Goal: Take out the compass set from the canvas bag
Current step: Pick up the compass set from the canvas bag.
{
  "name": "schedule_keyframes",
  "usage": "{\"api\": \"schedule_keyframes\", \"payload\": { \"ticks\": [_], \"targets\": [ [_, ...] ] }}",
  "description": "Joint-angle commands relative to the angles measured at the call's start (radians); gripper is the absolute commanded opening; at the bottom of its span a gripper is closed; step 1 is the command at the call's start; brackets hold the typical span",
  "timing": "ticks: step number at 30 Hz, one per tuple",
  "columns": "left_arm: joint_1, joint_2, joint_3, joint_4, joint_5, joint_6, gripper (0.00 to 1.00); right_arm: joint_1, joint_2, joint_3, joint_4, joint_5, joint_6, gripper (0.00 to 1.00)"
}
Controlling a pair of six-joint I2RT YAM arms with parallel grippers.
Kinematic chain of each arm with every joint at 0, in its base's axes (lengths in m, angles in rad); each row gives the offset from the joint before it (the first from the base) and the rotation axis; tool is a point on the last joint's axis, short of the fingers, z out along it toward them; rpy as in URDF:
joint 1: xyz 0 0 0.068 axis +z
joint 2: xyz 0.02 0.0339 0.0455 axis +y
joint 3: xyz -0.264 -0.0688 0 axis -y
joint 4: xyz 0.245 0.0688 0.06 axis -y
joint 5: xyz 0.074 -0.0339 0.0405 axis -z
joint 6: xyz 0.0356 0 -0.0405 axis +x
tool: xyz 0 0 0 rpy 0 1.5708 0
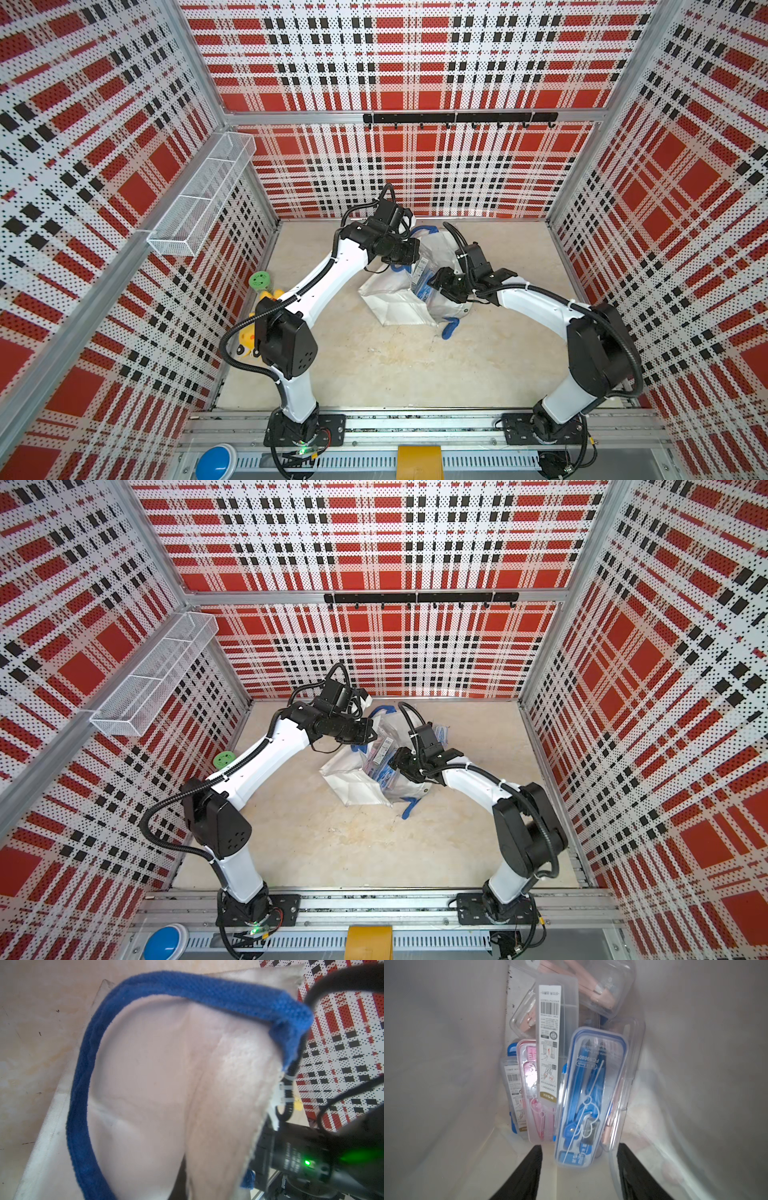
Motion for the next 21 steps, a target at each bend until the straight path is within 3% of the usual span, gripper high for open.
{"api": "schedule_keyframes", "payload": {
  "ticks": [1, 8, 21],
  "targets": [
    [-0.018, -0.046, -0.013, 0.028, 0.018, -0.017, 0.0, 0.002, 0.041, 0.035, 0.069, 0.036, 0.063, 0.68],
    [-0.019, -0.054, -0.031, 0.036, 0.029, -0.018, 0.0, 0.002, 0.118, 0.065, 0.095, 0.06, 0.086, 0.72],
    [-0.02, -0.06, -0.05, 0.043, 0.048, -0.018, 0.0, 0.003, 0.243, 0.122, 0.107, 0.067, 0.121, 0.69]
  ]
}}
